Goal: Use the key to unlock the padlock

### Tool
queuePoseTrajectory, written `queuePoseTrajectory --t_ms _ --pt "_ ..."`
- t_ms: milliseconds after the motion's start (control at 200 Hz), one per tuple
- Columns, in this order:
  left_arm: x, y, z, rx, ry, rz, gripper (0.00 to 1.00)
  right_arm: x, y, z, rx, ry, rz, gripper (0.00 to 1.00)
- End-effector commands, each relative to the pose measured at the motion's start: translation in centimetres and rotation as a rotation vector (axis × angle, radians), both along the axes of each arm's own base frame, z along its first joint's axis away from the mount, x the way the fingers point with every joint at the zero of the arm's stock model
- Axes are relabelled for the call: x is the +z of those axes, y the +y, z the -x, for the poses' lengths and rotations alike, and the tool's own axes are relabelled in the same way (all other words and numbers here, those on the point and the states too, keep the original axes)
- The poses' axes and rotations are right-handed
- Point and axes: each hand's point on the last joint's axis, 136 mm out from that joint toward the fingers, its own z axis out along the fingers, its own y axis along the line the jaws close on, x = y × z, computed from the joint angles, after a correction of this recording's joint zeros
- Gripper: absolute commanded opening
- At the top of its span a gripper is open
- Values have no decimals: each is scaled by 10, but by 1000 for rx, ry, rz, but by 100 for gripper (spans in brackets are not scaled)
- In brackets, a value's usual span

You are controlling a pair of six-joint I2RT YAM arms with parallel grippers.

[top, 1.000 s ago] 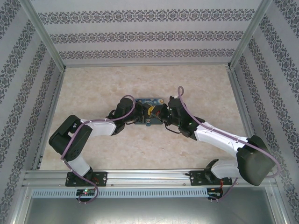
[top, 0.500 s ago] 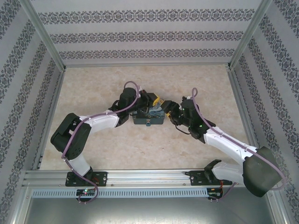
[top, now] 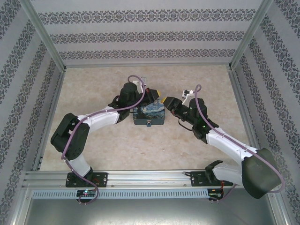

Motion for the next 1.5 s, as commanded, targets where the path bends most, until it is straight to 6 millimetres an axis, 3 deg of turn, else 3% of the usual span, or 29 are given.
queuePoseTrajectory --t_ms 0,350,779,974,1214,1404,1454,1494 --pt "19 11 -4 37 -87 38 0 20 5 0 42 -119 -29 45" --pt "20 23 -5 127 -43 227 0 17 22 -9 74 -132 -133 40" --pt "27 28 -6 158 -45 268 0 8 57 -15 129 -108 -157 36" --pt "26 28 -7 166 -42 268 0 4 62 -16 136 -97 -162 31" --pt "24 29 -8 174 -29 276 0 1 66 -19 142 -82 -172 21" --pt "25 27 -8 170 -20 279 0 -2 67 -19 148 -74 -180 0" --pt "25 28 -9 172 -8 273 0 -4 64 -20 143 -70 -175 0" --pt "24 30 -10 180 4 263 9 -6 61 -20 142 -67 -168 0"
